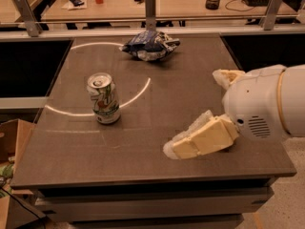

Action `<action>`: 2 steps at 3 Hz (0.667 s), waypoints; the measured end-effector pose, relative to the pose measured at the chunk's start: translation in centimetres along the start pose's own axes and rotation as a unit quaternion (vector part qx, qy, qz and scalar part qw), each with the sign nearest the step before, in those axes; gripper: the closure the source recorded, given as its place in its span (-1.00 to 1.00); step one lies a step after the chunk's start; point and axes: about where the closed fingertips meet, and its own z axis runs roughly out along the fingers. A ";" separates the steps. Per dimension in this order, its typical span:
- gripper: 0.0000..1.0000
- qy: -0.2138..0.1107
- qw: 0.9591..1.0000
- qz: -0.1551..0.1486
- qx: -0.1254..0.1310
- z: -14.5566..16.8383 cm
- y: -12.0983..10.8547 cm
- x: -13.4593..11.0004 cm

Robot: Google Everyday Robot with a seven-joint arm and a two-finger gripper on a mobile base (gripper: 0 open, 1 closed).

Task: Move 7up can near blue chip bag

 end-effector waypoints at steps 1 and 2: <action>-1.00 -0.052 0.998 -0.012 0.014 1.8 0.0 -0.2; -1.00 -0.070 0.997 -0.013 0.013 4.3 1.8 1.1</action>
Offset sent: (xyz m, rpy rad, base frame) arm 0.0124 0.0285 -0.0418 0.1302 -0.1429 0.0156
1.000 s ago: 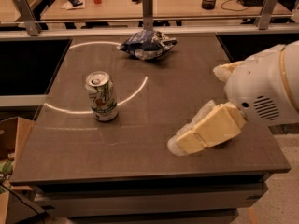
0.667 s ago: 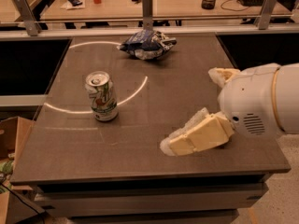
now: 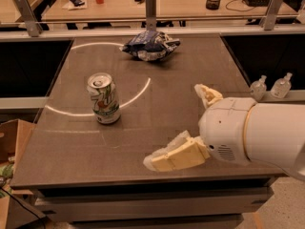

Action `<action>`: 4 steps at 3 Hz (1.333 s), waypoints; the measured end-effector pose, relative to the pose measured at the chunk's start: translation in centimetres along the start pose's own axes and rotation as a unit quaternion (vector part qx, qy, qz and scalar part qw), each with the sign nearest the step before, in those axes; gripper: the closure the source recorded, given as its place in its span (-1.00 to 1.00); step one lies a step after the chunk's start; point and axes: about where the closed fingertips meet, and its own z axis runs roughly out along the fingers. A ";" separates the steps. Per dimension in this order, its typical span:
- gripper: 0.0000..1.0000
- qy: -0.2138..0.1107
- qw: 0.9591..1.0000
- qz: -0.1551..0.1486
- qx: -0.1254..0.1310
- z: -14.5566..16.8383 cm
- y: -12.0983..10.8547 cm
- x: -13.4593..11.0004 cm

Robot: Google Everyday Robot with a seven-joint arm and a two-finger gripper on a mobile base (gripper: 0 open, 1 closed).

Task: Move 7up can near blue chip bag

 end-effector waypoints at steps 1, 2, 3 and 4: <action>-1.00 0.000 1.000 0.000 0.000 0.0 0.0 0.0; -1.00 -0.008 1.000 0.010 0.000 1.0 0.9 0.1; -1.00 -0.020 0.999 0.028 -0.004 3.2 2.6 0.1; -1.00 -0.028 0.999 0.046 -0.002 5.7 3.8 0.0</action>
Offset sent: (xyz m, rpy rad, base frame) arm -0.0056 0.0284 -0.0174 0.0675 0.0101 -0.0293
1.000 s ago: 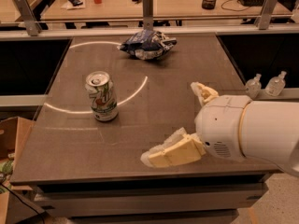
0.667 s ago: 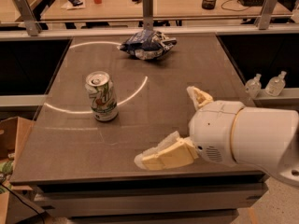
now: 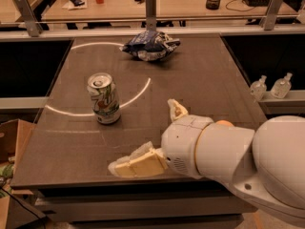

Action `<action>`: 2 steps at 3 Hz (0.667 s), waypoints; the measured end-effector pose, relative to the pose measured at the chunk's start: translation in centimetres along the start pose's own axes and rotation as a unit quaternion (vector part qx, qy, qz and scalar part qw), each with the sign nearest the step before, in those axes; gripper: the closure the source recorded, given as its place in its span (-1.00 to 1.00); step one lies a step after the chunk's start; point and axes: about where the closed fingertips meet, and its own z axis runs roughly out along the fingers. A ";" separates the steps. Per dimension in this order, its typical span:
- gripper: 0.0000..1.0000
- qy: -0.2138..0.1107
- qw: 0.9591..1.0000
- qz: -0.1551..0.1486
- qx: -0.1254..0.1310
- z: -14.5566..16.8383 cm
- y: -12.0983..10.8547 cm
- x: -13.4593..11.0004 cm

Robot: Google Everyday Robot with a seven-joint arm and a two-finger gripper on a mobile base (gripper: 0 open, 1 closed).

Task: Move 7up can near blue chip bag

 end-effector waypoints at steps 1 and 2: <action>-1.00 -0.010 1.000 0.010 0.009 2.9 0.7 -0.2; -1.00 -0.036 0.999 0.024 0.030 5.3 0.0 -1.2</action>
Offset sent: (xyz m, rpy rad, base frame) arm 0.0544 0.0678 -0.0338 0.1317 -0.1344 -0.1173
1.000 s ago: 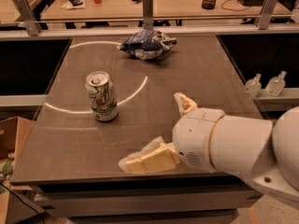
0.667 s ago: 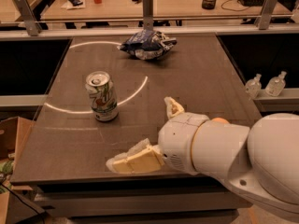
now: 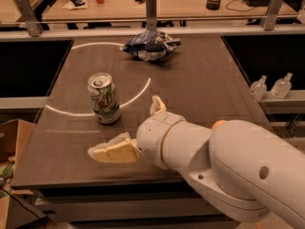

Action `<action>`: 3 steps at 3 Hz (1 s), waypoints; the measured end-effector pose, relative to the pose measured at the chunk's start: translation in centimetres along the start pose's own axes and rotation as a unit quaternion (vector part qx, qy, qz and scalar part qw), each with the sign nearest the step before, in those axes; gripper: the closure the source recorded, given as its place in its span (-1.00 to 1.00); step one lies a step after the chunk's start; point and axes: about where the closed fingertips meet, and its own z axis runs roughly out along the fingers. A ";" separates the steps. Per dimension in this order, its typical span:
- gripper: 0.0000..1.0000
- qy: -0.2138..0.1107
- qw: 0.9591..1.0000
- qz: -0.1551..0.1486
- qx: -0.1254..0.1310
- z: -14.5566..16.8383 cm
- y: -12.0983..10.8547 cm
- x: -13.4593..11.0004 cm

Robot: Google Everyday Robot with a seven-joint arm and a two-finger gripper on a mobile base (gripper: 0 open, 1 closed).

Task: Move 7up can near blue chip bag

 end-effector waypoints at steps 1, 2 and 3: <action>-1.00 -0.036 0.999 0.006 0.011 2.3 -0.8 -1.5; -1.00 -0.064 0.998 -0.007 0.004 4.7 -0.1 -2.8; -1.00 -0.063 0.998 -0.007 0.005 4.7 -0.1 -2.8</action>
Offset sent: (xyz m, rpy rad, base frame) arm 0.0558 0.0557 -0.0139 0.1378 -0.1420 -0.0288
